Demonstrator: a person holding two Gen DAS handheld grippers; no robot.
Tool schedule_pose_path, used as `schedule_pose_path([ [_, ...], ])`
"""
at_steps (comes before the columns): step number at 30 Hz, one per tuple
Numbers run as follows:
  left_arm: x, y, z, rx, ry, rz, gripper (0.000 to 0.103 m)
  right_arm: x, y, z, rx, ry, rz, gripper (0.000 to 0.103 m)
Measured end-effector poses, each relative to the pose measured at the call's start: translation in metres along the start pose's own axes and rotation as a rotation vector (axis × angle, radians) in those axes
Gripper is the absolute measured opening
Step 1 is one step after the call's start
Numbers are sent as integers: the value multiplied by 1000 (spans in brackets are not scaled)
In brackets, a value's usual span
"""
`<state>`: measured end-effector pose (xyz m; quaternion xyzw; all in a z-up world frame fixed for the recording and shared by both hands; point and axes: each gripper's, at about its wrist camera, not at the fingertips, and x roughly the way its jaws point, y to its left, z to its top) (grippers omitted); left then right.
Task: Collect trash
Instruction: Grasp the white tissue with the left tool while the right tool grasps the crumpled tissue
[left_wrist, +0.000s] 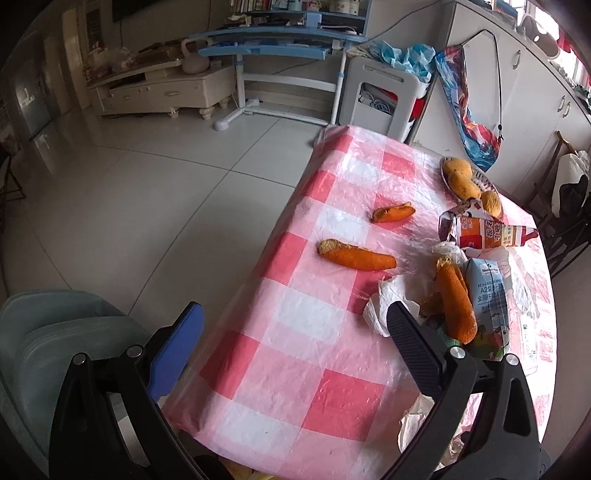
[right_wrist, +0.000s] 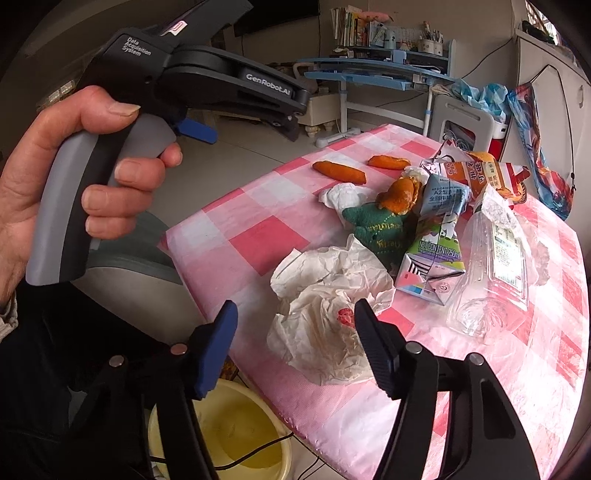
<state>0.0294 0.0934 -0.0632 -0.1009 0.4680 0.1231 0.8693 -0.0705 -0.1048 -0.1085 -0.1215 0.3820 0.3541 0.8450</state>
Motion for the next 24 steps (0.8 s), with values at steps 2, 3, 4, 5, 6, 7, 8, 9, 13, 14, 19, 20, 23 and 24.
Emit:
schedule_pose_path([
  [2,16,-9,-4,5,34,-2,95,5,-3,-1,10,19,1,52],
  [3,23,-13,-6,8,48,0,95,7,-6,-2,14,27,0,51],
  [4,30,-16,-7,11,63,2,92,8,-7,-2,18,32,0,48],
  [5,35,-19,-9,14,75,4,91,10,-9,-2,22,36,2,45],
  [6,41,-22,-10,15,85,7,88,10,-11,-2,26,38,4,44],
  [7,45,-24,-10,13,90,8,87,10,-13,-2,30,40,4,42],
  [8,48,-25,-11,8,94,4,86,10,-14,-1,32,43,5,41],
  [9,51,-26,-10,1,96,-4,86,11,-15,-1,32,47,3,41],
  [13,58,-32,-8,-6,87,-25,86,13,-16,-1,26,59,12,41],
  [14,60,-35,-8,-2,90,-31,86,13,-17,-1,24,61,13,41],
  [19,73,-53,-10,50,110,-12,82,13,-22,1,25,63,30,36],
  [20,74,-55,-10,61,108,-6,82,13,-23,1,26,61,35,34],
  [23,71,-61,-9,80,89,-2,63,11,-24,2,32,56,48,26],
  [24,70,-62,-9,90,87,-11,48,11,-24,2,33,55,51,25],
])
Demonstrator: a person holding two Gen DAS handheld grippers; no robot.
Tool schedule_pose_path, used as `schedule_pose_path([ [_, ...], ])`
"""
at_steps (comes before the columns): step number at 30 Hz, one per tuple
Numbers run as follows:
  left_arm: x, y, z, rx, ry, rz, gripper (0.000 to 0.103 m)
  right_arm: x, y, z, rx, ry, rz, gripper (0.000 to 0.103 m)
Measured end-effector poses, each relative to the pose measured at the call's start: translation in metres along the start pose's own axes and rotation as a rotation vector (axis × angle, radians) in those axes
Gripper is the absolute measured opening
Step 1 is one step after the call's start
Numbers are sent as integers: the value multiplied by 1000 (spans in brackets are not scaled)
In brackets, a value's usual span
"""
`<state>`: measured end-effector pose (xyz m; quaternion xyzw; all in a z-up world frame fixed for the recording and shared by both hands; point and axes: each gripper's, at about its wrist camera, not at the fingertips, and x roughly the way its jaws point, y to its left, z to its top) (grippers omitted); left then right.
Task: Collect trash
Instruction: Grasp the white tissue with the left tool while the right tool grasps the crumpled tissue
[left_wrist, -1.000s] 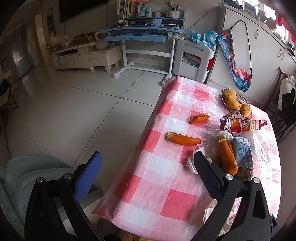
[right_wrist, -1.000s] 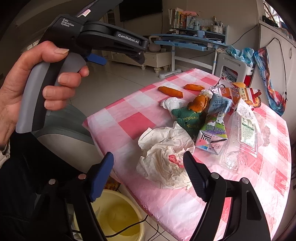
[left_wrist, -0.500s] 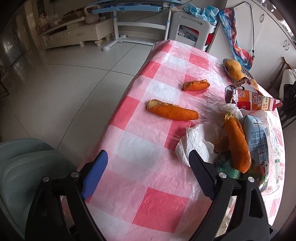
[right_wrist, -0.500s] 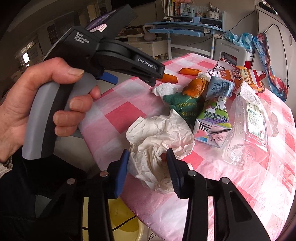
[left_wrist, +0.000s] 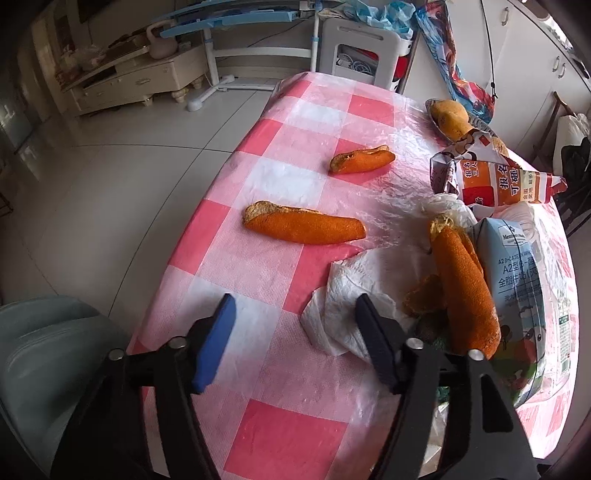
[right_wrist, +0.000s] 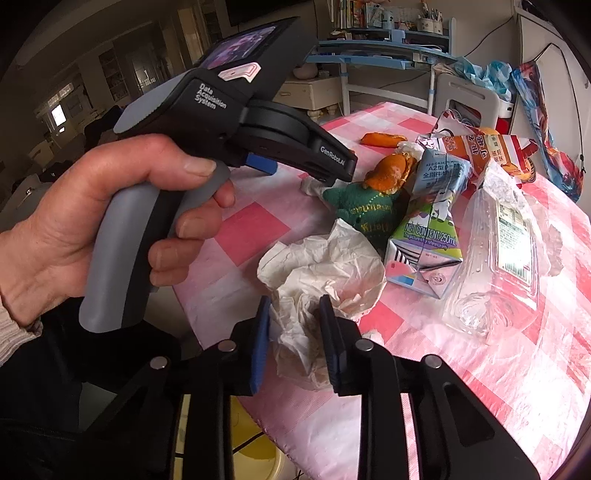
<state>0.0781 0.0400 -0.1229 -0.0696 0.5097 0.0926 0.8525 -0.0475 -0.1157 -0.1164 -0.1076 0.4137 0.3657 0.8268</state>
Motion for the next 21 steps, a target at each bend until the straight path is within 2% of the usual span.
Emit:
schedule_pose_path([
  [1,-2,-2,0,16,3,-24,30,0,0,0,-1,-3,1,23],
  [3,-4,-3,-1,24,22,-111,12,-2,1,1,1,-12,8,22],
  [6,-17,-3,-2,25,-1,-185,2,-6,2,1,3,-29,21,20],
  [9,-37,2,-1,15,-56,-250,1,-11,2,1,9,-45,39,19],
  [13,-58,12,-3,11,-107,-277,1,-18,3,2,18,-67,54,19],
  [16,-49,14,-4,19,-74,-279,2,-20,4,4,14,-73,48,19],
  [17,-41,14,-4,10,-45,-284,2,-21,4,3,14,-73,48,19],
  [18,-34,12,-5,10,-21,-285,9,-20,5,3,12,-70,46,19],
  [20,-22,6,-8,20,1,-256,35,-20,5,1,7,-64,42,19],
  [21,-18,3,-9,25,-2,-228,54,-20,5,0,5,-61,41,19],
])
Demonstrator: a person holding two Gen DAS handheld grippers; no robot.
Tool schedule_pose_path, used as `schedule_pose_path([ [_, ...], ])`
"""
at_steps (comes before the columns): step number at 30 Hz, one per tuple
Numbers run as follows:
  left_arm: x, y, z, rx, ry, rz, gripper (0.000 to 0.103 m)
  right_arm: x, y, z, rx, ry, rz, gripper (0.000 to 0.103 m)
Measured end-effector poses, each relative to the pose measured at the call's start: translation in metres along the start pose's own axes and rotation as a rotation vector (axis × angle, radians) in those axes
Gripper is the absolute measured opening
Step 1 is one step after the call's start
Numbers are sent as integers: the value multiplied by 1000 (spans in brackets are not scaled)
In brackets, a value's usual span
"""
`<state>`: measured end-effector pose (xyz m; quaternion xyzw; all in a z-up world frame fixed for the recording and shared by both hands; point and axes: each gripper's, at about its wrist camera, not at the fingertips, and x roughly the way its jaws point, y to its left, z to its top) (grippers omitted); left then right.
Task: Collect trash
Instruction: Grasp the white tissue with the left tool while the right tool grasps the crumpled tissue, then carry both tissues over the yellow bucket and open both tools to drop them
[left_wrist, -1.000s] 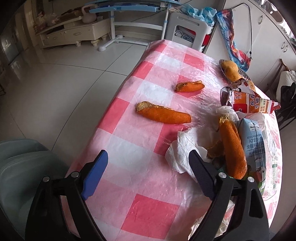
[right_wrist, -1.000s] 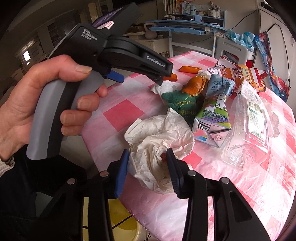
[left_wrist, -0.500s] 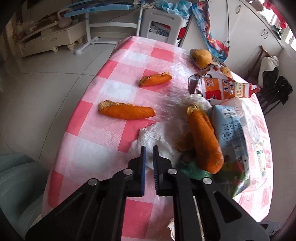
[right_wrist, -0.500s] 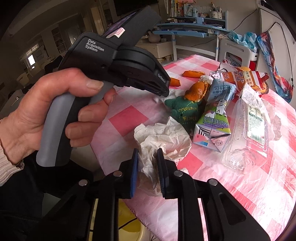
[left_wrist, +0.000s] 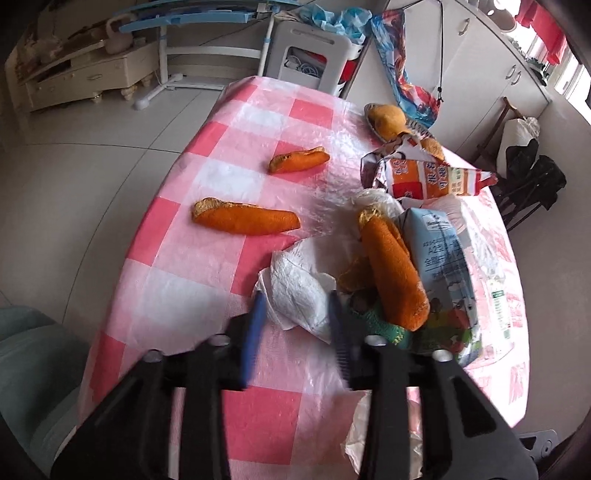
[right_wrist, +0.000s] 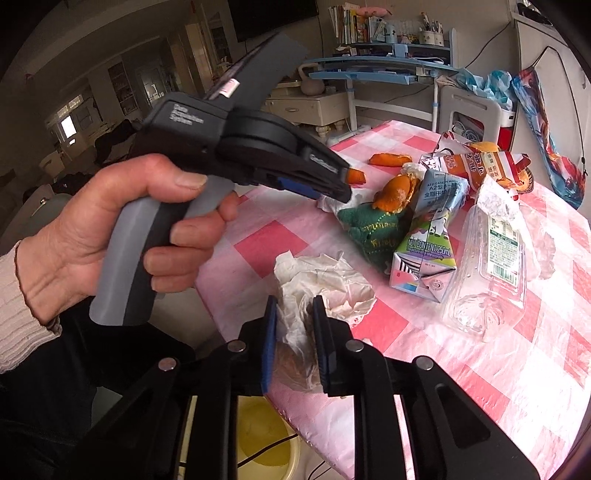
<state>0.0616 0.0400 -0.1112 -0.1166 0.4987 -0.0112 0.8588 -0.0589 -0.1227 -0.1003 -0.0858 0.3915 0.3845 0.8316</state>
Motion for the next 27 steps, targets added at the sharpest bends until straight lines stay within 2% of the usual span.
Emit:
schedule_pose_path([
  [1,3,-2,-1,5,-9,27,60,1,0,0,0,2,-1,19],
  [3,7,-5,0,11,-12,45,61,1,-3,0,3,5,0,19],
  [6,15,-5,1,-1,-10,50,61,2,-4,0,4,15,1,19],
  [8,16,-6,2,8,-17,56,56,4,-5,0,2,19,1,19],
  [9,16,-6,3,10,-12,41,38,4,-5,1,3,20,1,19],
  [10,17,-6,4,6,3,12,15,4,-4,0,4,19,1,19],
  [11,17,-5,4,-5,22,-28,10,4,-4,1,4,18,1,19],
  [14,6,-7,4,5,-5,-48,7,2,-4,0,3,12,4,19],
  [18,-28,-8,6,20,-90,-99,6,-4,-4,0,15,-9,13,19],
  [22,-61,-5,0,46,-155,-87,6,-15,-8,-1,35,-38,35,19],
  [25,-73,1,-5,56,-171,-76,6,-21,-7,1,42,-63,54,19],
  [27,-80,7,-7,44,-174,-94,6,-26,-8,3,52,-82,71,19],
])
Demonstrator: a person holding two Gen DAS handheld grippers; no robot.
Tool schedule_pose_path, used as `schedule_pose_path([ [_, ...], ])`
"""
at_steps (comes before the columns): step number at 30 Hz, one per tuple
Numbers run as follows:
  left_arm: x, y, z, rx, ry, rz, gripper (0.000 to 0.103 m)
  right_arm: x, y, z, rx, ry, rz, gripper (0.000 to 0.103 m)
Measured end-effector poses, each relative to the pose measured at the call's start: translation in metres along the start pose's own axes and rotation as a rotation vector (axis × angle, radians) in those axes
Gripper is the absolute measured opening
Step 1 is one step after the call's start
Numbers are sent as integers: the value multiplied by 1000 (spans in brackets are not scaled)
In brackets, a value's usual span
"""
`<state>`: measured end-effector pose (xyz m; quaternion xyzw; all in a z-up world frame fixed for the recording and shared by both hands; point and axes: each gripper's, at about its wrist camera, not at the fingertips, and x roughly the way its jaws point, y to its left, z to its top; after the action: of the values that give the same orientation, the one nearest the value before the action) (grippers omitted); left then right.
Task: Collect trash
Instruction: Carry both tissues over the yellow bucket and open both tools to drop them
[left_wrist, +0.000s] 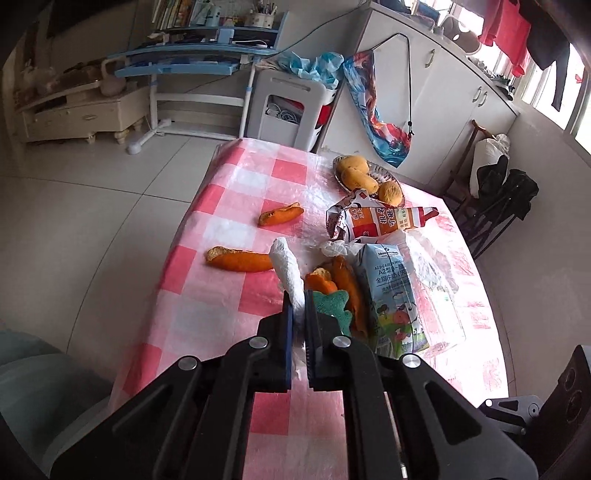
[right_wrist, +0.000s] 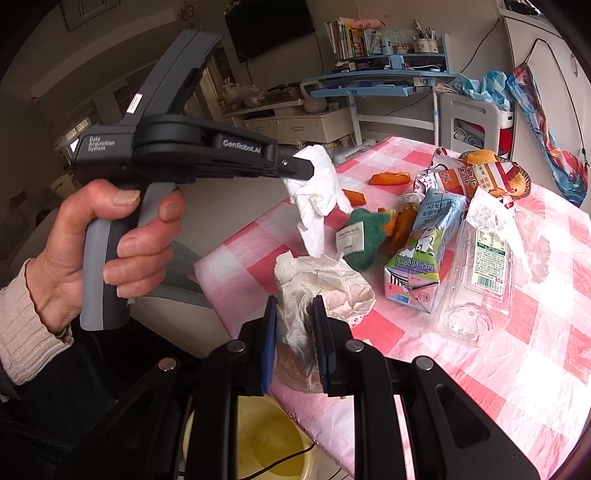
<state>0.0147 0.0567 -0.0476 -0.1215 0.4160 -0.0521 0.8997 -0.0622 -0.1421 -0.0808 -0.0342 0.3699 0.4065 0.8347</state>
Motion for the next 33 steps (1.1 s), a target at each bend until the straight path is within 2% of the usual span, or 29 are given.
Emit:
schedule_pose_path([
  [4,-18,9,-2,-26,-19,-46,6,-8,3,3,-2,-27,25,19],
  [10,-38,14,-19,-19,-17,-65,6,-14,17,1,-27,-1,125,19],
  [19,-70,12,-63,23,25,-70,6,-12,64,-34,-102,130,281,19],
  [24,-87,10,-93,43,65,-56,6,-6,85,-56,-127,209,323,20],
  [25,-90,9,-99,45,74,-53,6,-5,86,-60,-125,226,325,23],
  [27,-96,7,-113,48,96,-50,6,-4,89,-68,-127,255,316,38],
  [28,-98,5,-118,53,107,-46,6,-5,89,-72,-133,254,295,49],
  [33,-107,-10,-152,84,171,-25,6,-21,81,-79,-92,210,227,53],
])
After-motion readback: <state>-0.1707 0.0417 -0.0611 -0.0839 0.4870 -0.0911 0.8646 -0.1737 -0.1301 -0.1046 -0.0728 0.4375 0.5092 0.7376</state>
